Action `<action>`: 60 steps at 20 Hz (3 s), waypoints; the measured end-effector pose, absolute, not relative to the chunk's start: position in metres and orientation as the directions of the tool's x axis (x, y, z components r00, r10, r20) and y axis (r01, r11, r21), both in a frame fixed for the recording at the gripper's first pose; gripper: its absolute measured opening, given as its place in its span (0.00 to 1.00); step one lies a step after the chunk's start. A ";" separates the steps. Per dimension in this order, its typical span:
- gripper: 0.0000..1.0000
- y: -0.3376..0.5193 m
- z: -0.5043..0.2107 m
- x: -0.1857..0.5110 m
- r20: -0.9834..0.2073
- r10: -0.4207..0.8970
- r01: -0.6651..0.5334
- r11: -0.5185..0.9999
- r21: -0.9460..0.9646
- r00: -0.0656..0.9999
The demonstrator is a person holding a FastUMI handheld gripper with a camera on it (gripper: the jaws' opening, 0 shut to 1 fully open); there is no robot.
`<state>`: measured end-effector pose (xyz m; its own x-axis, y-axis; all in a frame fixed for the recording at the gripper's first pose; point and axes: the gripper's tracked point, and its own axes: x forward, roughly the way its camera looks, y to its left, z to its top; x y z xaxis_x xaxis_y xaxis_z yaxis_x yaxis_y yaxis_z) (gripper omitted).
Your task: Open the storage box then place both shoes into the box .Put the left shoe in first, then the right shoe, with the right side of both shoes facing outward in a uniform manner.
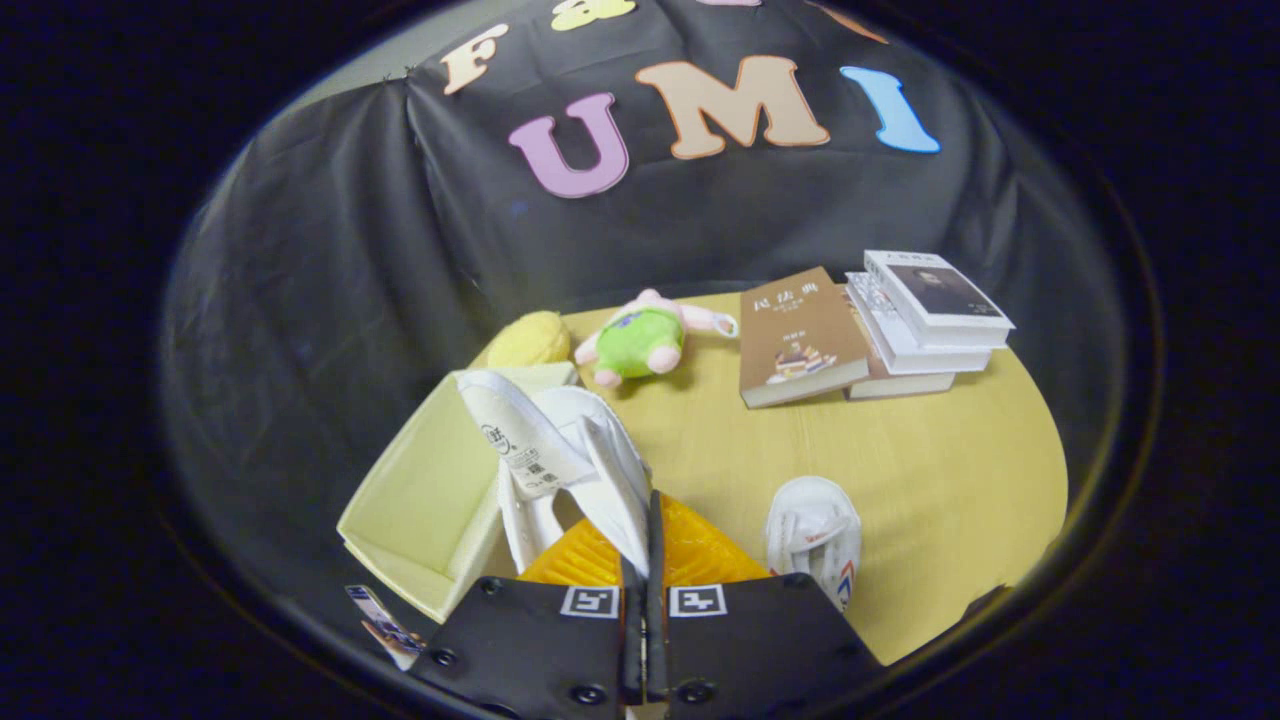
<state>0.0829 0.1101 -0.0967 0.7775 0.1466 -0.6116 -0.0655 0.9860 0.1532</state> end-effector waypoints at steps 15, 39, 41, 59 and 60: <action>0.05 0.261 -0.115 0.126 -0.760 0.322 0.057 0.903 0.425 0.564; 0.06 0.293 -0.251 0.114 -0.884 -0.015 0.483 0.842 0.240 0.467; 0.06 0.293 -0.259 0.110 -0.893 -0.022 0.465 0.859 0.213 0.450; 1.00 0.255 -0.100 0.070 -0.785 0.337 0.016 0.915 0.404 0.521; 1.00 0.232 -0.094 0.058 -0.797 0.309 -0.016 0.936 0.352 0.519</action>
